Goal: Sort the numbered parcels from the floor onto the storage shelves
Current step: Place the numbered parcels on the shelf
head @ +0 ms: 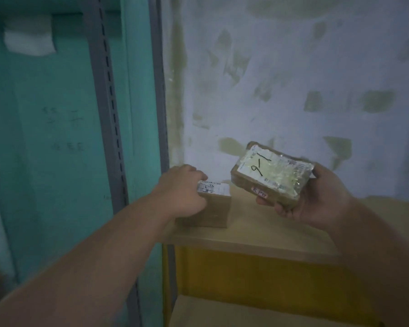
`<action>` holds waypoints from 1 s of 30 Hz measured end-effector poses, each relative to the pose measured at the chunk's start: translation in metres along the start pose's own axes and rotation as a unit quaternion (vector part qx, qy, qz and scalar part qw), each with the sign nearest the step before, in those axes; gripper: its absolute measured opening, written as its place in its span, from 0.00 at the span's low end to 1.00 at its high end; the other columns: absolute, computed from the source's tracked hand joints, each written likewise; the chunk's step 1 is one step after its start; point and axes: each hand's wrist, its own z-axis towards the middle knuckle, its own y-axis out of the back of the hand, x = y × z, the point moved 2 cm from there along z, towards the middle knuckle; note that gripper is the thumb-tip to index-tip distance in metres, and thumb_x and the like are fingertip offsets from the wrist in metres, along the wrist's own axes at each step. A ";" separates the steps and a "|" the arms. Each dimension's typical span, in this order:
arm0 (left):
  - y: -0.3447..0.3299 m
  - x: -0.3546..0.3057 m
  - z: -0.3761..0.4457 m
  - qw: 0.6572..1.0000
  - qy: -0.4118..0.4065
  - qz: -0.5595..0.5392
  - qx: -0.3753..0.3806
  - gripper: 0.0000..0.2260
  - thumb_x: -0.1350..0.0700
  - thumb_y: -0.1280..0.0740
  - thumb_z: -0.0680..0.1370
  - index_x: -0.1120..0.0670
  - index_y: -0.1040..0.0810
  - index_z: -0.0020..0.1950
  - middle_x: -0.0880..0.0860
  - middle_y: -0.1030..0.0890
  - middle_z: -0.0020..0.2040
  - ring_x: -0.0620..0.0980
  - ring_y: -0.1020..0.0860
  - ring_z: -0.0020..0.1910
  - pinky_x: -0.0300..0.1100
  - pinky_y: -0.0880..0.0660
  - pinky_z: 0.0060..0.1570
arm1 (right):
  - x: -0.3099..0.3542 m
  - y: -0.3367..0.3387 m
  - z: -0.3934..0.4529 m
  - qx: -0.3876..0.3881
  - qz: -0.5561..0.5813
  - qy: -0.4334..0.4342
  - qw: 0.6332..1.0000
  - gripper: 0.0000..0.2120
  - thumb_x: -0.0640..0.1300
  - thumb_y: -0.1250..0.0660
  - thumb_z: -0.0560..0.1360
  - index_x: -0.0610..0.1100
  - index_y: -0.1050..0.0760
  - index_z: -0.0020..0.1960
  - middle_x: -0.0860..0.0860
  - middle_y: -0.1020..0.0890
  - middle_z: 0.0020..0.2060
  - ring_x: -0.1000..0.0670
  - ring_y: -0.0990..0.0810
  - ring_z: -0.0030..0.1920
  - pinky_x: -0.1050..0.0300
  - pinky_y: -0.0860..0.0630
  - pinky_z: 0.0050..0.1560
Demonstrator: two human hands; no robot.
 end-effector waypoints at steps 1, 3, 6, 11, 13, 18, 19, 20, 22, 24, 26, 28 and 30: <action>-0.005 -0.011 -0.006 0.999 0.012 -0.002 -0.040 0.27 0.47 0.33 0.73 0.45 0.30 0.73 0.48 0.28 0.71 0.53 0.32 0.68 0.52 0.32 0.65 | -0.001 0.002 0.001 0.006 0.016 -0.007 1.000 0.33 0.70 0.50 0.76 0.49 0.23 0.66 0.38 0.19 0.60 0.30 0.19 0.54 0.53 0.22 0.36; -0.020 -0.035 -0.013 0.993 0.047 0.029 -0.102 0.26 0.36 0.37 0.74 0.45 0.28 0.69 0.48 0.25 0.66 0.53 0.30 0.65 0.54 0.32 0.62 | -0.001 0.005 0.003 0.018 0.030 -0.009 0.999 0.43 0.78 0.50 0.68 0.49 0.22 0.64 0.38 0.18 0.60 0.29 0.21 0.57 0.53 0.22 0.36; -0.043 -0.054 -0.011 0.983 0.096 0.090 -0.128 0.29 0.28 0.42 0.74 0.46 0.25 0.66 0.49 0.23 0.62 0.54 0.31 0.63 0.54 0.35 0.61 | -0.002 0.005 0.006 0.039 0.004 0.005 0.999 0.42 0.76 0.43 0.63 0.50 0.23 0.65 0.39 0.19 0.60 0.31 0.18 0.53 0.53 0.22 0.36; -0.042 -0.042 -0.013 0.984 0.040 0.080 -0.155 0.20 0.39 0.39 0.74 0.45 0.22 0.62 0.47 0.21 0.58 0.51 0.29 0.59 0.50 0.32 0.58 | -0.001 0.013 0.007 0.056 -0.049 0.029 0.997 0.14 0.55 0.38 0.76 0.54 0.16 0.54 0.40 0.18 0.59 0.30 0.18 0.50 0.54 0.23 0.36; -0.034 -0.027 -0.020 0.989 -0.008 0.035 -0.143 0.17 0.46 0.35 0.74 0.46 0.20 0.61 0.46 0.20 0.58 0.50 0.27 0.57 0.47 0.30 0.57 | -0.001 0.017 0.012 0.052 -0.077 0.018 0.995 0.17 0.53 0.36 0.74 0.52 0.20 0.61 0.40 0.18 0.59 0.30 0.18 0.51 0.55 0.23 0.35; -0.021 0.026 -0.034 0.993 0.022 -0.027 -0.115 0.25 0.69 0.37 0.74 0.48 0.22 0.67 0.47 0.23 0.67 0.51 0.28 0.64 0.45 0.33 0.62 | 0.005 0.013 0.029 0.024 -0.185 -0.026 0.982 0.21 0.53 0.33 0.73 0.46 0.25 0.63 0.40 0.16 0.53 0.36 0.15 0.40 0.57 0.24 0.28; -0.021 0.031 -0.035 0.993 0.025 -0.025 -0.110 0.28 0.70 0.38 0.73 0.47 0.24 0.68 0.47 0.24 0.67 0.51 0.29 0.65 0.45 0.32 0.62 | 0.007 0.011 0.034 0.010 -0.210 -0.029 0.977 0.20 0.53 0.32 0.72 0.45 0.24 0.61 0.42 0.15 0.50 0.39 0.15 0.37 0.57 0.24 0.27; -0.021 0.035 -0.035 0.994 0.023 -0.020 -0.106 0.29 0.70 0.39 0.72 0.46 0.25 0.69 0.47 0.25 0.68 0.52 0.29 0.65 0.45 0.32 0.61 | 0.009 0.009 0.039 -0.005 -0.234 -0.034 0.972 0.21 0.54 0.31 0.71 0.45 0.24 0.61 0.43 0.15 0.46 0.42 0.16 0.34 0.57 0.25 0.25; -0.022 0.038 -0.033 0.994 0.016 0.001 -0.106 0.30 0.70 0.38 0.72 0.46 0.26 0.70 0.47 0.26 0.68 0.52 0.29 0.65 0.45 0.32 0.60 | 0.010 0.002 0.053 -0.013 -0.278 -0.050 0.959 0.25 0.55 0.29 0.69 0.44 0.24 0.62 0.44 0.16 0.42 0.46 0.18 0.30 0.58 0.27 0.23; -0.020 0.039 -0.032 0.993 0.014 0.032 -0.110 0.28 0.68 0.37 0.72 0.47 0.26 0.70 0.49 0.24 0.67 0.52 0.28 0.64 0.46 0.32 0.60 | 0.008 -0.008 0.069 -0.005 -0.326 -0.067 0.943 0.28 0.57 0.29 0.69 0.41 0.24 0.62 0.42 0.18 0.41 0.46 0.20 0.28 0.59 0.28 0.22; -0.018 0.041 -0.030 0.992 0.015 0.056 -0.112 0.24 0.65 0.36 0.73 0.48 0.25 0.67 0.50 0.23 0.64 0.52 0.27 0.61 0.45 0.31 0.58 | 0.002 -0.021 0.086 -0.012 -0.384 -0.075 0.920 0.28 0.58 0.30 0.70 0.39 0.23 0.62 0.42 0.17 0.40 0.47 0.20 0.30 0.58 0.27 0.25; -0.017 0.045 -0.029 0.991 0.018 0.061 -0.117 0.17 0.61 0.37 0.75 0.50 0.25 0.63 0.51 0.21 0.61 0.51 0.27 0.57 0.45 0.30 0.55 | -0.004 -0.036 0.100 -0.039 -0.443 -0.064 0.893 0.26 0.58 0.31 0.75 0.37 0.22 0.61 0.42 0.16 0.41 0.47 0.19 0.32 0.57 0.25 0.29; -0.017 0.048 -0.028 0.991 0.017 0.054 -0.118 0.15 0.58 0.38 0.76 0.51 0.25 0.62 0.52 0.21 0.59 0.51 0.26 0.55 0.45 0.30 0.53 | -0.010 -0.050 0.110 -0.075 -0.500 -0.041 0.862 0.24 0.57 0.32 0.77 0.36 0.21 0.58 0.40 0.15 0.43 0.44 0.18 0.35 0.54 0.22 0.32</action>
